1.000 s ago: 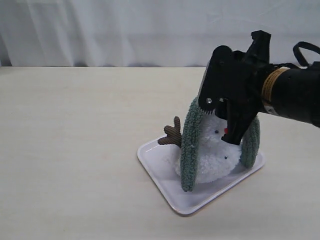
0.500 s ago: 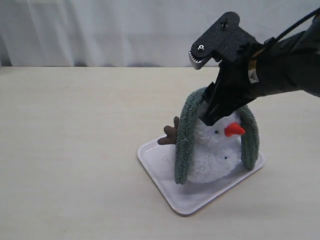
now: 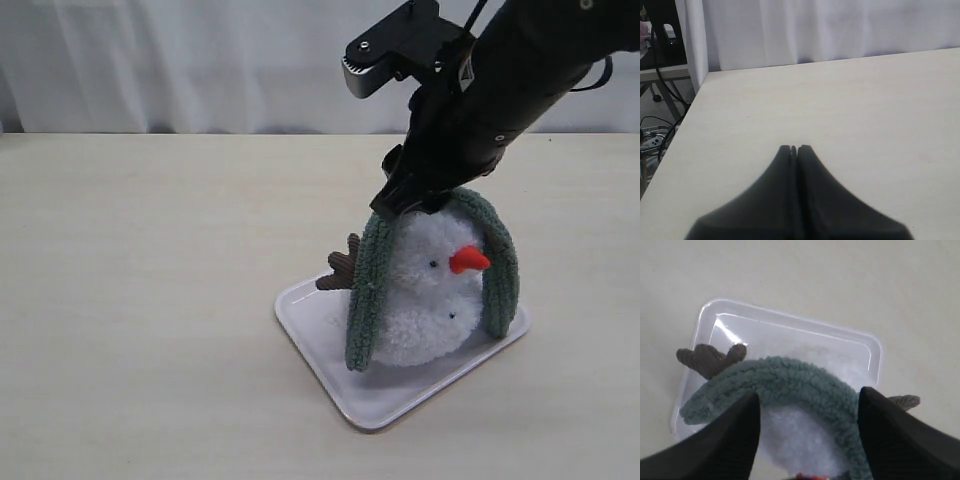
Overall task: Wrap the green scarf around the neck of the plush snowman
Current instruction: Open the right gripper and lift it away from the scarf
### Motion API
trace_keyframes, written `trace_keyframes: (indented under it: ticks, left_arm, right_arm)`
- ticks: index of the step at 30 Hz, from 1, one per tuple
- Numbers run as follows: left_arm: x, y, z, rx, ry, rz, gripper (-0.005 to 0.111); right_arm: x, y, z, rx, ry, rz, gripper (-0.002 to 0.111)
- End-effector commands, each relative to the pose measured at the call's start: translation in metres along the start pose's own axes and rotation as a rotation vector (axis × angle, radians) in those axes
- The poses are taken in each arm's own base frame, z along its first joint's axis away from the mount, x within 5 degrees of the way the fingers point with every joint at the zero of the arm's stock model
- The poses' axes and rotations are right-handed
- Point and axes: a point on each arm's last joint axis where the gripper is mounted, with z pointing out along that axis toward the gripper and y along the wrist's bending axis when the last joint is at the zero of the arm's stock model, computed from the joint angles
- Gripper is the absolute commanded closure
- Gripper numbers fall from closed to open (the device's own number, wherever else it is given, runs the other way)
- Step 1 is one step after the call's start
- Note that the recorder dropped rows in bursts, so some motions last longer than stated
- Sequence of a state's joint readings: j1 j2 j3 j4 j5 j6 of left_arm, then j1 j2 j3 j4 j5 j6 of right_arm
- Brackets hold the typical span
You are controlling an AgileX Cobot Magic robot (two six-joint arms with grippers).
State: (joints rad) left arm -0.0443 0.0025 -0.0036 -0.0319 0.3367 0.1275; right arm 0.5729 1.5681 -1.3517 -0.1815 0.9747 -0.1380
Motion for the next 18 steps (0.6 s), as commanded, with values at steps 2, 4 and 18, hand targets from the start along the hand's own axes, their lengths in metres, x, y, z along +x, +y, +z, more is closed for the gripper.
trace_keyframes:
  ticks: [2, 4, 18]
  left_arm:
    - [0.0, 0.0, 0.0, -0.005, -0.012, -0.005, 0.107]
    - [0.0, 0.0, 0.0, -0.005, -0.012, -0.005, 0.107]
    - [0.0, 0.0, 0.0, -0.004, -0.012, -0.007, 0.107]
  right_arm:
    - [-0.001, -0.003, -0.017, -0.005, 0.033, 0.038, 0.053]
    - [0.0, -0.005, -0.03, 0.001, 0.013, 0.061, 0.053]
    - [0.058, -0.002, -0.101, 0.033, -0.207, 0.235, 0.059]
